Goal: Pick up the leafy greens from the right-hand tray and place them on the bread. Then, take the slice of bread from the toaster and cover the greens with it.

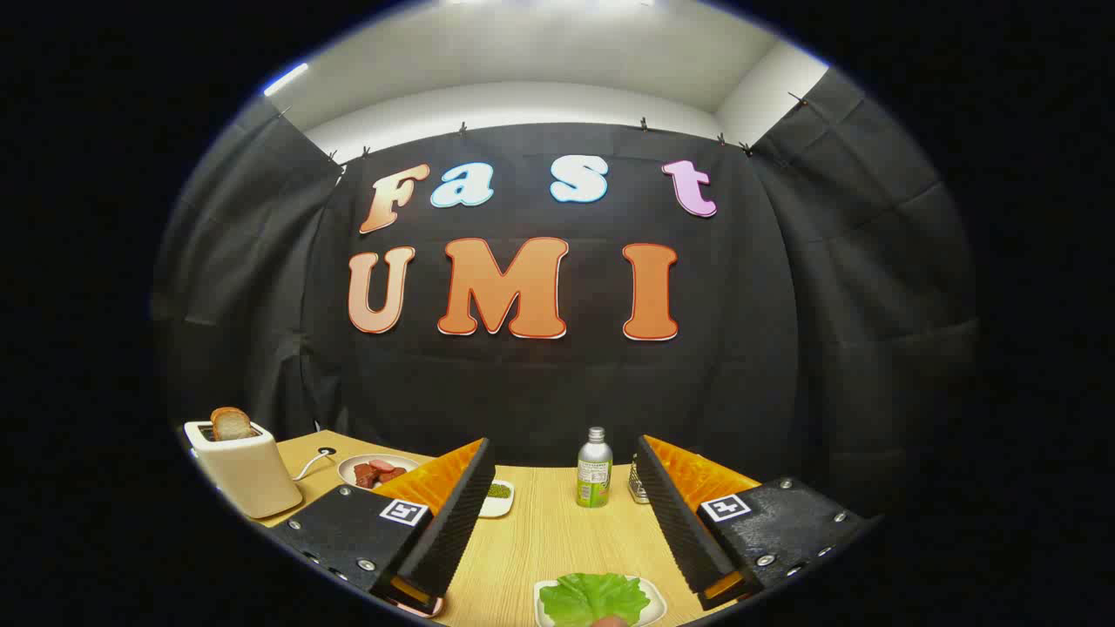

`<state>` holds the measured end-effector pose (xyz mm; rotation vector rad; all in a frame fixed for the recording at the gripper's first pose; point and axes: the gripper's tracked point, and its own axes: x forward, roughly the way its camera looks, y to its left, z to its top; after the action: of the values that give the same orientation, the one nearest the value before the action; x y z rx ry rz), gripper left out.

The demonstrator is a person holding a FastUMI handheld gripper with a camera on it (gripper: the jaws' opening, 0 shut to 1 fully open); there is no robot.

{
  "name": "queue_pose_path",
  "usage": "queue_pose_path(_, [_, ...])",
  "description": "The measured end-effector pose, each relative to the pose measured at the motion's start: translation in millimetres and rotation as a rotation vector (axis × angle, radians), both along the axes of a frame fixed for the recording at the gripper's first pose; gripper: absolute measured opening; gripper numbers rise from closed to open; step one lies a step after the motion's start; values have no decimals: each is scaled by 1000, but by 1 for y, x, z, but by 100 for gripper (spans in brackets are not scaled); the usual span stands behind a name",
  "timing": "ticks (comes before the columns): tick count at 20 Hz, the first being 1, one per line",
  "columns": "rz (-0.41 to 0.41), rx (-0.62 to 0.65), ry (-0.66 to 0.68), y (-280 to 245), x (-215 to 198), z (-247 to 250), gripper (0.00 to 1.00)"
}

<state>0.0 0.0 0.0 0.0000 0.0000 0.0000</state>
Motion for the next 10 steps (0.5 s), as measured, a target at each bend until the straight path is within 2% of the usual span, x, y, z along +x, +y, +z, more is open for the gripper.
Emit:
queue_pose_path(5, [6, -35, 13, 0, -3, -4, 98])
queue_pose_path(10, [38, -12, 11, 5, -4, -2, 98])
